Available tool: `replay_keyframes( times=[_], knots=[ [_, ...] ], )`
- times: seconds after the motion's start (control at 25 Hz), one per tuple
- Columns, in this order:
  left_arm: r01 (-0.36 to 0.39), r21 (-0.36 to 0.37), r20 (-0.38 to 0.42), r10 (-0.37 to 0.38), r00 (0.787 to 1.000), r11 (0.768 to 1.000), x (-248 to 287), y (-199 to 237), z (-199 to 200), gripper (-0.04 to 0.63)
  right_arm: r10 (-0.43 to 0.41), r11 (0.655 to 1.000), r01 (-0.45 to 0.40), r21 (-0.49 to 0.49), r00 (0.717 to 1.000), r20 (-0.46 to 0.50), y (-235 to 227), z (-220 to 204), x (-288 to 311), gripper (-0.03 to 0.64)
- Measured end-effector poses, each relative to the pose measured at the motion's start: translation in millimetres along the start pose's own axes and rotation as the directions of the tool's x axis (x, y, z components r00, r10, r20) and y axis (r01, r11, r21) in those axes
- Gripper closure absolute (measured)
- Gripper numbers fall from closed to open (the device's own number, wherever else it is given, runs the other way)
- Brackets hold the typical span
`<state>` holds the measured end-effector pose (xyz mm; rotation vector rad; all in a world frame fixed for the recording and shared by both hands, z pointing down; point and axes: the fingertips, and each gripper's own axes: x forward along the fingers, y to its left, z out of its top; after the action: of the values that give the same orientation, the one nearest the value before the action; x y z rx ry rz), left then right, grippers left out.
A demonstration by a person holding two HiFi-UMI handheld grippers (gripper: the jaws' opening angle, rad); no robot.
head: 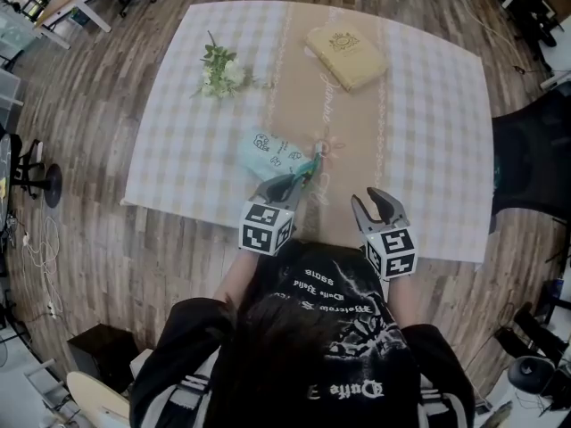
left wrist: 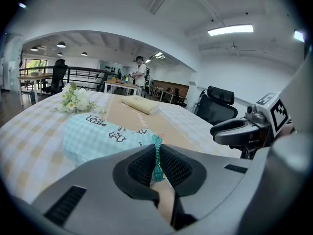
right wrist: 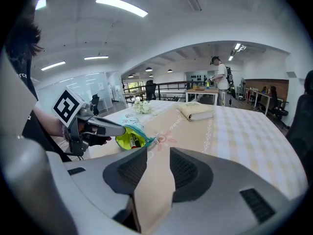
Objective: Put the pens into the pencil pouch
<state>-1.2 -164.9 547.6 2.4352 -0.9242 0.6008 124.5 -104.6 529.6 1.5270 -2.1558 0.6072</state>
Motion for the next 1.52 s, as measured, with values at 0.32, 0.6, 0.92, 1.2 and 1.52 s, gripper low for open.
replay_keyframes(
  times=[0.32,0.6,0.92,1.2,1.52],
  knots=[
    [0.009,-0.025,-0.024,-0.010,1.000,1.000,1,5,-13,0.554,0.003,0.999,-0.002,0.036,1.000,-0.029,5,-13,1,0.433],
    [0.056,-0.036,0.003,-0.056,0.998,0.998,-8,-2,-7,0.465,0.011,0.999,-0.010,0.035,1.000,-0.028,13,-12,3,0.417],
    [0.088,0.007,0.080,-0.088,0.993,0.996,-34,-16,9,0.439,0.006,1.000,-0.006,0.014,1.000,0.002,25,-7,-3,0.414],
    [0.083,0.062,0.143,-0.091,0.986,0.995,-68,-24,13,0.437,-0.037,0.999,0.036,0.008,0.996,0.082,33,6,-20,0.415],
    [0.065,0.085,0.192,-0.081,0.978,0.994,-100,-27,6,0.437,-0.084,0.996,0.084,0.008,0.987,0.138,44,7,-39,0.417]
  ],
)
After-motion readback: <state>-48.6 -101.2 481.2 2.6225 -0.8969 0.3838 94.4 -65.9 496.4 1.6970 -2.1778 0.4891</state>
